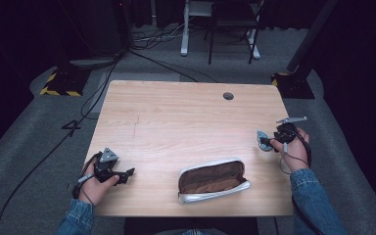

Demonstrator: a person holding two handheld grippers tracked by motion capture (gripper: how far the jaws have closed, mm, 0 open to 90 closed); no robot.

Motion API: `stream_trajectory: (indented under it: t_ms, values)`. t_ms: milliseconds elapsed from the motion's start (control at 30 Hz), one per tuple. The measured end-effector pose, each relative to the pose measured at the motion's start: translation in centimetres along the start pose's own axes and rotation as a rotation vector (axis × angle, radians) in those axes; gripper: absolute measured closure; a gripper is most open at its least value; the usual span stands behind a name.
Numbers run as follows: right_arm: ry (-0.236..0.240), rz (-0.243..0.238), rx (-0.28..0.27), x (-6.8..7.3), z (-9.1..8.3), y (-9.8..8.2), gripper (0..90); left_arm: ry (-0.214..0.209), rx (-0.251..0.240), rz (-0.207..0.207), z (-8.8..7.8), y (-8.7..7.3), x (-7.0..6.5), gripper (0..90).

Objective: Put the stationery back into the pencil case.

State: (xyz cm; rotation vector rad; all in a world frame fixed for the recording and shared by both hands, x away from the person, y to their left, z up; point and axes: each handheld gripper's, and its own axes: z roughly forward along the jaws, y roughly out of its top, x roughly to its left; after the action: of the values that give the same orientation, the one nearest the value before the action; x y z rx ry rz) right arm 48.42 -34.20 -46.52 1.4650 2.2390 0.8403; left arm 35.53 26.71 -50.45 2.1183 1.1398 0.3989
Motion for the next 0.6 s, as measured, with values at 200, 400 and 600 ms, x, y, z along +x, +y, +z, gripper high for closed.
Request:
stream_trajectory:
  t_ms: [200,400,600]
  values:
    - [-0.008,0.009,0.043,0.3,0.8,0.7,29.6,0.016,0.008,0.020,0.1,0.0,-0.2,14.5]
    - [-0.019,0.019,0.093,0.2,1.5,1.5,31.5,0.018,0.008,0.019,0.1,0.0,-0.3,14.5]
    - [-0.022,0.026,0.113,0.3,2.4,1.6,33.5,0.023,0.012,0.015,0.1,0.0,-0.3,14.5]
